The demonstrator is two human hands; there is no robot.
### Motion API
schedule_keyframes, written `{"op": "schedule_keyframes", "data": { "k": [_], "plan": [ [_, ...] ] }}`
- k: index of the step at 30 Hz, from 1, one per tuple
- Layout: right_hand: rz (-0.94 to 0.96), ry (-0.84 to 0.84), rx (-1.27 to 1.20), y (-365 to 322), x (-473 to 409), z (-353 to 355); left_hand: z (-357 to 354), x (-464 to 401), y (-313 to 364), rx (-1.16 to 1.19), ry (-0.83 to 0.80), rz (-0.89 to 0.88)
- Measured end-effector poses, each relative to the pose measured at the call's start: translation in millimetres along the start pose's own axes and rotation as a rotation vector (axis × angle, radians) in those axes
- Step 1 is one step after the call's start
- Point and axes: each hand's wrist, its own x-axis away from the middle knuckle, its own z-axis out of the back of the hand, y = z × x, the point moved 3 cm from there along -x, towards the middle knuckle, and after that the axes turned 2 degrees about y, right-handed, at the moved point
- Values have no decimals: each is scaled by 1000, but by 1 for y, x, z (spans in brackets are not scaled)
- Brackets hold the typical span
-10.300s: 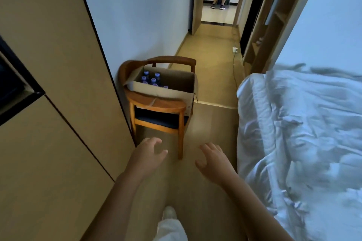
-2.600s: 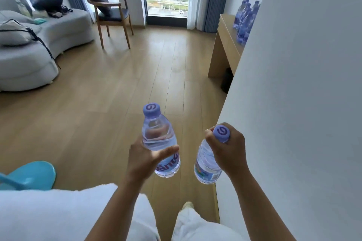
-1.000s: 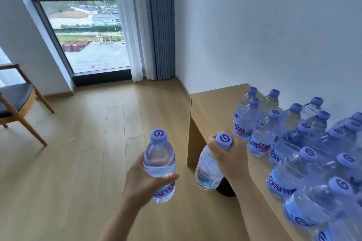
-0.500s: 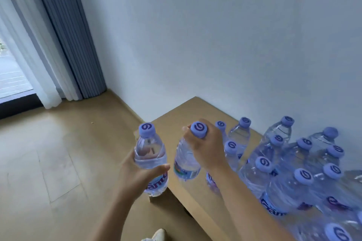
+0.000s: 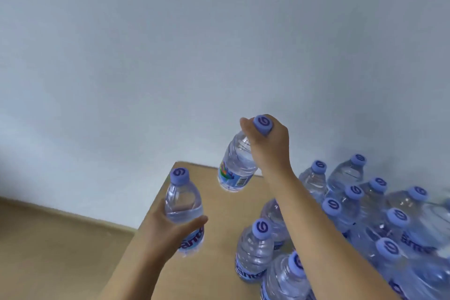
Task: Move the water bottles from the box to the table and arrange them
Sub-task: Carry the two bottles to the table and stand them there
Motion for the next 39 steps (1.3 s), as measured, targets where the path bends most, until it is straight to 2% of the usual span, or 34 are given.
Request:
{"op": "schedule_keyframes", "data": {
  "k": [2,5,8,12,18,22,25,28,30,33,39],
  "plan": [
    [-48,77,82,11,-17,14,-22,-19,3,-20,-96,-33],
    [-144,99,205,34,-29,35,-55,-37,8,-14,-174,-74],
    [-306,154,272,61,-30,56,-85,-47,5,-22,-264,-114],
    [-488,114,378,90,-21,76,-112,-52,-2,-5,-371,-114],
    [-631,9,463,113,-1,89,-139,-53,-7,13,-662,-13],
    [-614,-124,651,110,1,91,-142,-49,0,37,-686,-9],
    [-613,-156,699,106,4,92,-136,-41,9,21,-699,-47],
    [-592,-179,654,90,10,93,-126,-38,20,56,-503,-66],
    [-518,-155,621,70,12,98,-119,-36,40,52,-426,-141],
    [-413,-78,571,33,22,121,-117,-33,78,75,-433,-263],
    [-378,-32,646,-9,89,208,-133,28,138,89,-433,-502]
  ]
}}
